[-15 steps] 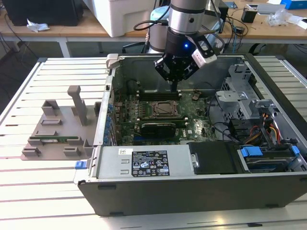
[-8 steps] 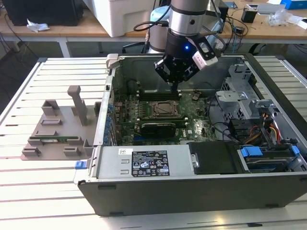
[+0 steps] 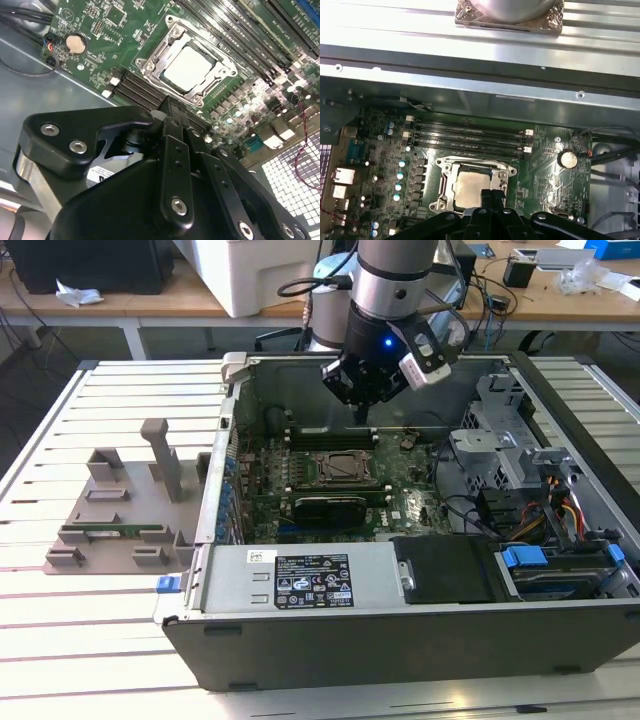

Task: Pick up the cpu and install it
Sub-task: 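Install the second cpu locking lever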

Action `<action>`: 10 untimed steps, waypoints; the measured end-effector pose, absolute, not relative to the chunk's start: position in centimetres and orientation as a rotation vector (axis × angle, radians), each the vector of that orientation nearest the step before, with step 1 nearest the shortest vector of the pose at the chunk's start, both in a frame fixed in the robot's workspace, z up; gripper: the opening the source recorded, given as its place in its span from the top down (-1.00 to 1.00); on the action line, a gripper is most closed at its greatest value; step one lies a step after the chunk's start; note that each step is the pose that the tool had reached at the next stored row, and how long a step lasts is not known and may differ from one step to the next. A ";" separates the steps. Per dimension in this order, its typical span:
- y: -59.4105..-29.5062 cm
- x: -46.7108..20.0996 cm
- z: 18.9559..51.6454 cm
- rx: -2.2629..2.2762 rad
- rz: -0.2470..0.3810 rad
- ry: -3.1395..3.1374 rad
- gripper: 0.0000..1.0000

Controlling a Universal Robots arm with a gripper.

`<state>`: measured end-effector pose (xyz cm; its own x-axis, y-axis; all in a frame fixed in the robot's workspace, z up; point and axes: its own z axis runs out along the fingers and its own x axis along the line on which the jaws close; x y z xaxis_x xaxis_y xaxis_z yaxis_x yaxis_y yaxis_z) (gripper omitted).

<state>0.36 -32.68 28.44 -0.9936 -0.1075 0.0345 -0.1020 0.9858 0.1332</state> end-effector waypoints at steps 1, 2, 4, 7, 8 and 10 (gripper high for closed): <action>-32.9 0.3 28.4 0.163 -0.199 -3.089 0.79; -33.0 0.3 28.4 0.163 -0.197 -3.089 0.79; -33.5 0.2 28.3 0.163 -0.188 -3.090 0.79; -34.3 0.1 28.2 0.162 -0.181 -3.090 0.79; -34.6 0.1 28.1 0.162 -0.179 -3.090 0.79; -34.9 0.1 28.0 0.162 -0.179 -3.090 0.79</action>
